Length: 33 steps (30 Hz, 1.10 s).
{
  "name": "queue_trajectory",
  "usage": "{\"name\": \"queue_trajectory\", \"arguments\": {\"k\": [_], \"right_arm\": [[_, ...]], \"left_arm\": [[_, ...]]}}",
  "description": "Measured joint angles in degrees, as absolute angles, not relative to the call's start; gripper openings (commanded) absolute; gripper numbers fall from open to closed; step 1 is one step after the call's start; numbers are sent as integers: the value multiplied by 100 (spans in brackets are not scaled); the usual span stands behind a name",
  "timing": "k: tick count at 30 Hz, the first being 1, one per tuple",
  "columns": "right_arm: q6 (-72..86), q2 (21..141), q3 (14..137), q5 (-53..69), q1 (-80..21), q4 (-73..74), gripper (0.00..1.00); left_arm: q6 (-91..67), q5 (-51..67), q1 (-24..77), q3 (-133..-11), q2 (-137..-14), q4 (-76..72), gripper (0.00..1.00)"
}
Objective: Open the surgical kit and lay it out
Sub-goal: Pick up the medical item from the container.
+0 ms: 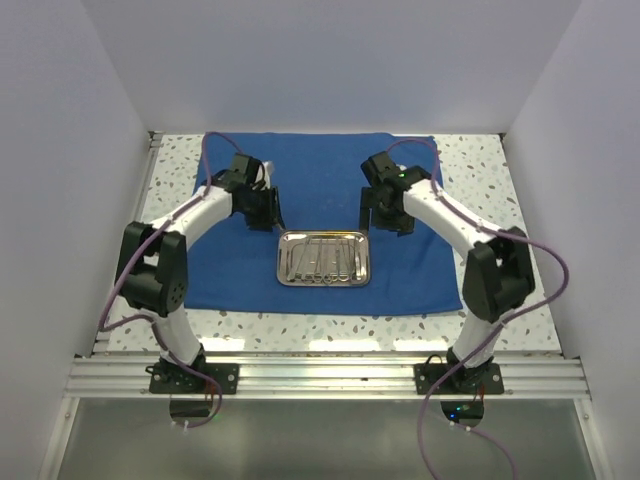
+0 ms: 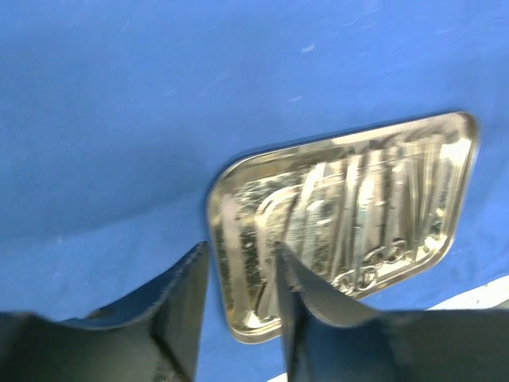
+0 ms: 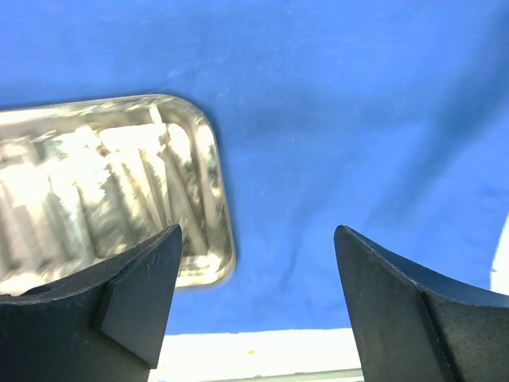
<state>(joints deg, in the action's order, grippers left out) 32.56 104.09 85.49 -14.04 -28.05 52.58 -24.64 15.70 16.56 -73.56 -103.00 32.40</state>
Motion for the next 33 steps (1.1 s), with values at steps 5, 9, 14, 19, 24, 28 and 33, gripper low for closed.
{"name": "queue_trajectory", "arguments": {"k": [5,9,14,19,24,28,33], "right_arm": [[3015,9544,8628,-1439,-2805,5435,81],[2827,9262,8628,-1426,-2805,5577,81],[2685,8779,8108,-1278,-2805,5616,81],[2596,7981,7472,-1055,-2805,5649,81],[2517,7330,7081,-926,-2805,5634,81],[2477,7013,6845,-917,-2805,5636,81],[2458,6770,6705,-954,-2805,5708,82]], "left_arm": [[-2379,1192,2130,-7557,-10075,3280,33],[-2471,620,2829,-7555,-10130,3511,29],[-2818,30,3527,-7323,-10241,3671,34],[-3057,-405,3642,-6969,-10261,3804,36],[-3194,-766,3732,-6908,-10466,3813,36],[-3245,-775,3802,-6910,-10545,3710,36],[-3240,-770,3850,-6910,-10569,3553,36]]}}
